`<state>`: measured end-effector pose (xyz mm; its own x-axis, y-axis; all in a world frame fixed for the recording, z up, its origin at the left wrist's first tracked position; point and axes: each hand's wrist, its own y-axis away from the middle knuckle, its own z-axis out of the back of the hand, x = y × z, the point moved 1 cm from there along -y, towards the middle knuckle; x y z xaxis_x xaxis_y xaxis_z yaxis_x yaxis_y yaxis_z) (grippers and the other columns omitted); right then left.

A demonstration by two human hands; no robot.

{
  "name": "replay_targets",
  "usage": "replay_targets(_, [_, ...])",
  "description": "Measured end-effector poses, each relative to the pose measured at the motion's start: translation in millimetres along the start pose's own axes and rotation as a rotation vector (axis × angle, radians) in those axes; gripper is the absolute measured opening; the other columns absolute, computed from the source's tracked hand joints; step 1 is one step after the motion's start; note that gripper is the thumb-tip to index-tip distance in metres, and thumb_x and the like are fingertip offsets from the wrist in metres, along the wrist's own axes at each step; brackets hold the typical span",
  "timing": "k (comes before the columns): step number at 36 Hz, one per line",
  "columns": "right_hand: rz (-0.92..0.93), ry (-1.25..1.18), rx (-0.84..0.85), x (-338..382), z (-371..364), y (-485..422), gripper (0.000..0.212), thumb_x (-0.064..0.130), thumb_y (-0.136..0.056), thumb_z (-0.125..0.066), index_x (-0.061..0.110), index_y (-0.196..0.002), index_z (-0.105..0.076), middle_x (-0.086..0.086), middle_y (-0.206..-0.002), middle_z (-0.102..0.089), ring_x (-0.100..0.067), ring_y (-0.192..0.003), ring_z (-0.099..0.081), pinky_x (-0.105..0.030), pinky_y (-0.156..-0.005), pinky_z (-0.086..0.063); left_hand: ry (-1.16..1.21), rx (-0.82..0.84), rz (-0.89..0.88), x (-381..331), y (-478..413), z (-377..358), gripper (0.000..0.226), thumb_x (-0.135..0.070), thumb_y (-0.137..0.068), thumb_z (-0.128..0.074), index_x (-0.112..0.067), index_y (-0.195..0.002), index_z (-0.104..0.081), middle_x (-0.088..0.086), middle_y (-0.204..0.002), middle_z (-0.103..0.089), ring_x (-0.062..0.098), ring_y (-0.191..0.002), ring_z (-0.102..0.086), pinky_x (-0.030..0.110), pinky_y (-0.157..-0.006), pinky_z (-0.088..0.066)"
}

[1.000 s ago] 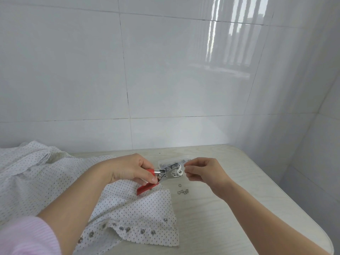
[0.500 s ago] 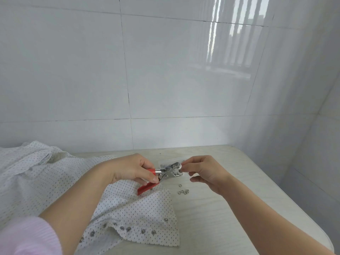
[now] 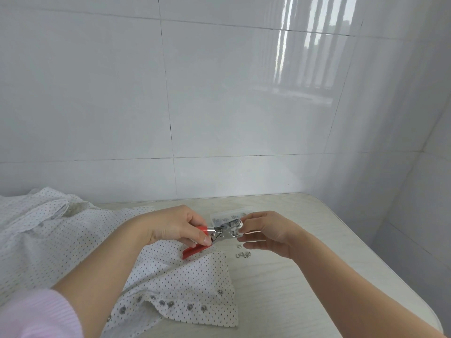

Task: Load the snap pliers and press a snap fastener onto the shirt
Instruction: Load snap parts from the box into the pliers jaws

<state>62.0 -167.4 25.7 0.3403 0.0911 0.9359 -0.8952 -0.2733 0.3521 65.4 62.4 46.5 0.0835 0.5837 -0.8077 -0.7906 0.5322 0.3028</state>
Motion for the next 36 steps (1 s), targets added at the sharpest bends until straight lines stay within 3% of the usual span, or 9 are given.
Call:
replay_targets(8, [-0.015,-0.005,-0.018,1,0,-4,0.012,-0.009,-0.076,-0.067,0.000,-0.084,-0.065,-0.015,-0.068,-0.069,-0.025,-0.063,-0.072,-0.027,-0.054,-0.058,-0.004,-0.009,0.010,0,-3,0,0.003,-0.027,-0.077,-0.078,-0.024,-0.079,-0.078,-0.008,-0.082,-0.074,0.007,-0.088,-0.069,0.025,-0.091,-0.053])
replay_targets(12, [-0.011,-0.002,-0.041,2,-2,-4,0.015,-0.012,-0.076,-0.066,-0.004,-0.088,-0.063,-0.017,-0.070,-0.069,-0.025,-0.060,-0.071,-0.027,-0.054,-0.059,-0.040,0.008,0.021,-3,-4,0,0.008,-0.029,-0.080,-0.076,-0.032,-0.072,-0.077,-0.016,-0.076,-0.072,0.002,-0.085,-0.067,0.024,-0.093,-0.051])
replay_targets(14, [-0.017,-0.026,-0.052,1,-2,-5,0.015,-0.013,-0.077,-0.066,-0.005,-0.090,-0.063,-0.018,-0.072,-0.069,-0.025,-0.062,-0.072,-0.028,-0.055,-0.060,-0.051,0.019,0.044,-5,-5,1,0.003,-0.029,-0.080,-0.075,-0.030,-0.083,-0.075,-0.012,-0.087,-0.074,0.005,-0.092,-0.068,0.028,-0.097,-0.050])
replay_targets(18, [-0.020,-0.063,-0.043,3,-3,-8,0.011,-0.012,-0.079,-0.066,-0.004,-0.086,-0.065,-0.018,-0.073,-0.071,-0.025,-0.064,-0.072,-0.028,-0.056,-0.060,0.008,0.140,0.199,-4,-4,9,0.040,-0.035,-0.080,-0.073,-0.020,-0.114,-0.058,-0.003,-0.110,-0.073,0.008,-0.103,-0.067,0.031,-0.097,-0.048])
replay_targets(26, [-0.021,-0.065,-0.030,6,-7,-11,0.010,-0.011,-0.080,-0.064,-0.005,-0.087,-0.069,-0.018,-0.077,-0.071,-0.024,-0.066,-0.072,-0.026,-0.058,-0.060,0.054,0.362,0.286,-8,-1,22,0.076,-0.055,-0.078,-0.060,-0.021,-0.142,-0.038,0.010,-0.141,-0.053,0.018,-0.129,-0.049,0.045,-0.115,-0.027])
replay_targets(32, [-0.015,-0.099,-0.020,10,-7,-10,0.008,-0.006,-0.082,-0.064,-0.003,-0.087,-0.070,-0.015,-0.072,-0.072,-0.021,-0.062,-0.071,-0.023,-0.055,-0.058,0.133,0.396,0.302,-16,1,27,0.068,-0.053,-0.084,-0.052,-0.016,-0.140,-0.043,0.017,-0.135,-0.057,0.027,-0.127,-0.052,0.047,-0.115,-0.025])
replay_targets(36, [-0.005,-0.161,-0.028,16,-4,-10,0.005,-0.001,-0.083,-0.064,-0.002,-0.086,-0.068,-0.015,-0.072,-0.070,-0.019,-0.059,-0.070,-0.023,-0.055,-0.059,0.227,0.410,0.291,-25,2,29,0.063,-0.049,-0.086,-0.051,-0.007,-0.134,-0.048,0.030,-0.139,-0.047,0.037,-0.123,-0.049,0.043,-0.109,-0.029])
